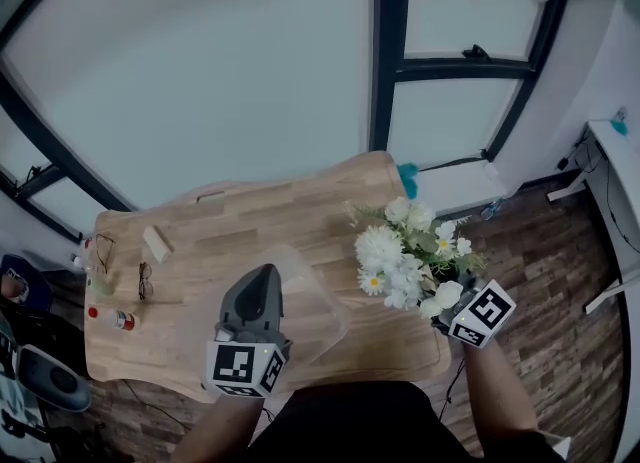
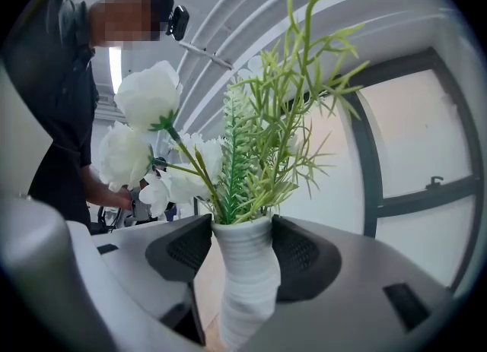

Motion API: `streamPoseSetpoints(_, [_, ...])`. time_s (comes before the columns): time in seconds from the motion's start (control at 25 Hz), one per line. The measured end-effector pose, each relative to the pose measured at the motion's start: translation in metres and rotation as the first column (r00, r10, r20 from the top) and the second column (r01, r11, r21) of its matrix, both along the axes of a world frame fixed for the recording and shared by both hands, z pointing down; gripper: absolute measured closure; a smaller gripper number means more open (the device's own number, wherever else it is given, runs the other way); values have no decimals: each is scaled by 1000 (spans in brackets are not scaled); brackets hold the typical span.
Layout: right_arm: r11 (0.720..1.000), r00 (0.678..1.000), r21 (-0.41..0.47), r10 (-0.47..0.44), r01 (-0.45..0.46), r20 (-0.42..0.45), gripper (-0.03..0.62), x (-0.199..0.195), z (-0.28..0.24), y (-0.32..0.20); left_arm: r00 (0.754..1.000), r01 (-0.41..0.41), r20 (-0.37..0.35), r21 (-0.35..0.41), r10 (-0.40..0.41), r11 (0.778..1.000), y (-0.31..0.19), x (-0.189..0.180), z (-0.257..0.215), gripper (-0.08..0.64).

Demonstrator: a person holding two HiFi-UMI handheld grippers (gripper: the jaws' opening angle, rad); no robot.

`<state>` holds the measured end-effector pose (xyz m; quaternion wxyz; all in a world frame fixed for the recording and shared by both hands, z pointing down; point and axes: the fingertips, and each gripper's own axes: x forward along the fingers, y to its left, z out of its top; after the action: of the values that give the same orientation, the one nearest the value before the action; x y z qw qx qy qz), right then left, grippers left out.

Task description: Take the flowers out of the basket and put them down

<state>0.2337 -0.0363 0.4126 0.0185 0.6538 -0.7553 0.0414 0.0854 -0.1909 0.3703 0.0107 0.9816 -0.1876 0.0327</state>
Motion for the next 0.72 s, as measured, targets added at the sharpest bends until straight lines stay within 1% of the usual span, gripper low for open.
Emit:
streamPoseSetpoints(0.12, [1000,1000,-7,5,-5,12,324,3,12,-1,999,42,4,18,-42,999,-13,-6,1,555])
streamPoseSetpoints(0.24, [1000,1000,-28,3,-2,26,324,6,26,-2,998,69,9,6,-69,998,-18,-7,5,555])
streamPoseSetpoints(0.44, [999,999,-47,5,-3,51,324,12,46,-5,995,92,28,-21,-92,996,-16,-7,22,555])
streamPoseSetpoints(0.72, [998,997,-63,-16,21,78,324,18,68,-6,992,120,43,-31,-119,992,-12,-1,33,555])
